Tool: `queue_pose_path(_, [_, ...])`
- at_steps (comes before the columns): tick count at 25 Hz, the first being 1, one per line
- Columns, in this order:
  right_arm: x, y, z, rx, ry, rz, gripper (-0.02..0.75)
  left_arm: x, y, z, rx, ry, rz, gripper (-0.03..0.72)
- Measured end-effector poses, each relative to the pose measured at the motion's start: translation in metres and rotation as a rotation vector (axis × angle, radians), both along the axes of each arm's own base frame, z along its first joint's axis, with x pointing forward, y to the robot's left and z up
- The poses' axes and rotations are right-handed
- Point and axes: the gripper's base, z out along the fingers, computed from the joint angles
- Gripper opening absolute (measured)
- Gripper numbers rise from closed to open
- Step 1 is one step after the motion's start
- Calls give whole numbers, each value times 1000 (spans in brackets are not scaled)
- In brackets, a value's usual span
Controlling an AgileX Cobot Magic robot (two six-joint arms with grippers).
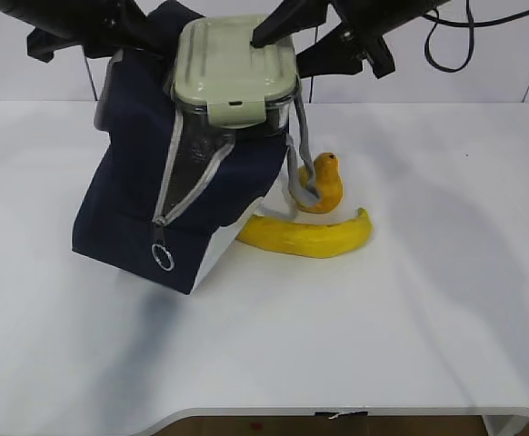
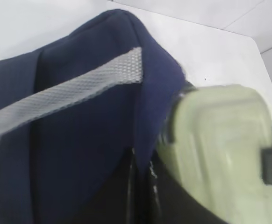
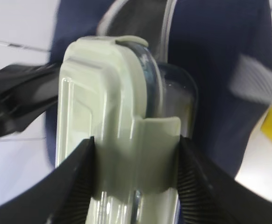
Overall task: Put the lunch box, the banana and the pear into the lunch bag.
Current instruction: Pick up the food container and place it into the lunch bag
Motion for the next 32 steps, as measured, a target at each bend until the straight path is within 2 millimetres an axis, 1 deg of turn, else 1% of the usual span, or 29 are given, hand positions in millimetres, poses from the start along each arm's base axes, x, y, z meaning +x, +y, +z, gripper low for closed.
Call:
queue_pose_path(7, [21,3,-29,-32,9,-55,396,0,-2,1,-20,4,6,-6])
queue_pose_path(9, [26,7,-36,-43,8,-60,396,-1,-4,1,-25,4,4,-6])
queue_pose_path(11, [30,16,-40,-47,0,-51,396,-1,-5,1,-28,0,5,-6])
queue_pose_path(16, [31,46,-43,-40,-32,-14,396,0,-6,2,-36,-8,12,-6])
queue_pose_path(18, [32,54,-47,-40,-38,-15,396,0,-6,3,-37,-12,17,-6])
queue_pose_path(24, [32,74,-60,-49,-46,10,395,0,-6,3,-43,-11,19,-6])
queue_pose_path(28, [30,87,-74,-55,-28,39,394,0,-6,3,-47,-10,19,-6])
queue_pose_path(32, [28,93,-77,-65,-48,75,394,0,-6,3,-47,-10,19,-6])
